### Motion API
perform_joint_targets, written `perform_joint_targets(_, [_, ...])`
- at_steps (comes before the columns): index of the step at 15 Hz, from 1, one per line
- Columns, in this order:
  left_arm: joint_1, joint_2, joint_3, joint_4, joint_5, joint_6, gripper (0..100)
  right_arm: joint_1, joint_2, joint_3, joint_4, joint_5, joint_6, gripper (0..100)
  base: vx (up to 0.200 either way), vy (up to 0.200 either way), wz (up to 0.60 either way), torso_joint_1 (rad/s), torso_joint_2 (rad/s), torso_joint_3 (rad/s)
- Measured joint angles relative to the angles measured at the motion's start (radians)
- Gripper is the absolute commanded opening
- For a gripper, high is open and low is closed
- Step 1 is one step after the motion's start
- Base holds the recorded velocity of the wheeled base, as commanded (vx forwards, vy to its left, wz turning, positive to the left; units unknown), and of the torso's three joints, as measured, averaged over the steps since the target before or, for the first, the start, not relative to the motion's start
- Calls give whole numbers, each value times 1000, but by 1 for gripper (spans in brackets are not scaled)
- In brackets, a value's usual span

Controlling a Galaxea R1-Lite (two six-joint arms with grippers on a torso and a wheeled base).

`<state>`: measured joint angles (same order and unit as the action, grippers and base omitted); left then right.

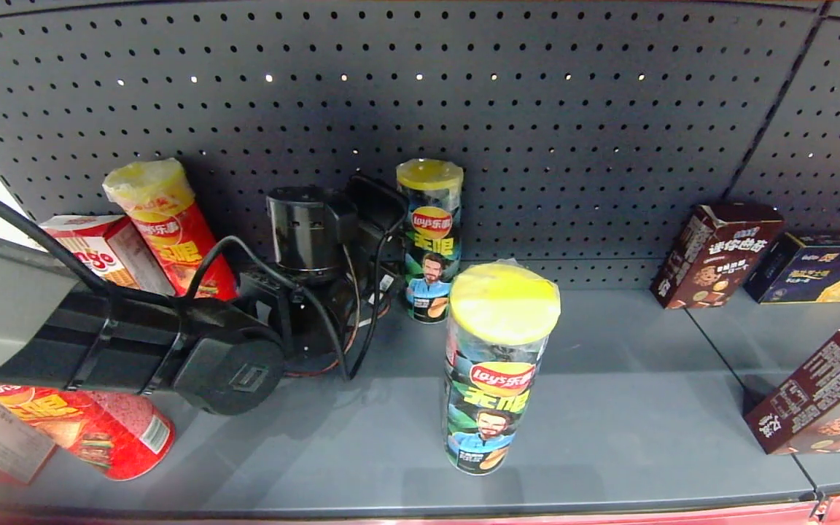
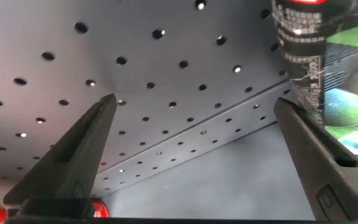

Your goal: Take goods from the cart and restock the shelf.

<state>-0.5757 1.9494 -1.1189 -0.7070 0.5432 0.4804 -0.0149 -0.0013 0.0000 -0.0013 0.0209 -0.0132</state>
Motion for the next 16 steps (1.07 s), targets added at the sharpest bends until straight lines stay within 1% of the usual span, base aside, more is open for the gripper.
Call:
perform_joint_targets(5, [-18, 10, -11, 2, -1, -2, 100, 0, 0, 0, 0, 0, 0, 100, 0, 0, 0, 0, 0, 0])
perform_joint_targets(9, [-33, 11, -12, 3, -1, -19, 100, 0, 0, 0, 0, 0, 0, 100, 0, 0, 0, 0, 0, 0])
perform_joint_targets(16, [-47, 8, -10, 3, 0, -19, 100, 0, 0, 0, 0, 0, 0, 100, 0, 0, 0, 0, 0, 0])
